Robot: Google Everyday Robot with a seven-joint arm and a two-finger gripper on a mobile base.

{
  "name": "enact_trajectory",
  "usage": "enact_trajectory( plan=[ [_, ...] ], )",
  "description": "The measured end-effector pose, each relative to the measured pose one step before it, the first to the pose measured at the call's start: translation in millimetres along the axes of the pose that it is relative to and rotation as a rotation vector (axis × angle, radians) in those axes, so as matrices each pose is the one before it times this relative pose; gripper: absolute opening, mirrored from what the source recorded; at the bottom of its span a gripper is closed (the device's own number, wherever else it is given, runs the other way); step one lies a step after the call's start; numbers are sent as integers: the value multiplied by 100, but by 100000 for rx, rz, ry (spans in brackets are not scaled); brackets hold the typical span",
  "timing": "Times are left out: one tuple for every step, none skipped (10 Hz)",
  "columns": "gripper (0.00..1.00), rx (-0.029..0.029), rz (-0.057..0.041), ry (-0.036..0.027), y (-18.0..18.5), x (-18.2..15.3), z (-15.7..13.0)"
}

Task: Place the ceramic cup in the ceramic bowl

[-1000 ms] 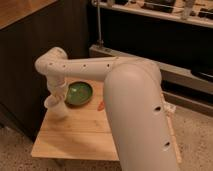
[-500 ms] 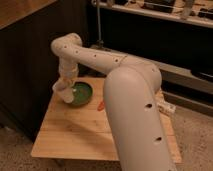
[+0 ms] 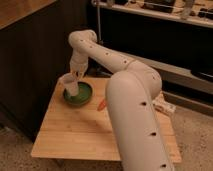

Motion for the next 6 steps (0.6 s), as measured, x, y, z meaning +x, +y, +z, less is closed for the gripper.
enact_trajectory(
  plan=[
    [1, 3582, 675, 800, 271, 1659, 1294],
    [1, 181, 394, 831, 161, 1318, 778],
    [1, -570, 120, 347, -182, 627, 457],
    [1, -354, -157, 479, -308, 309, 520],
    [1, -279, 29, 725, 335, -124, 570],
    [1, -19, 600, 668, 585, -278, 620]
  ],
)
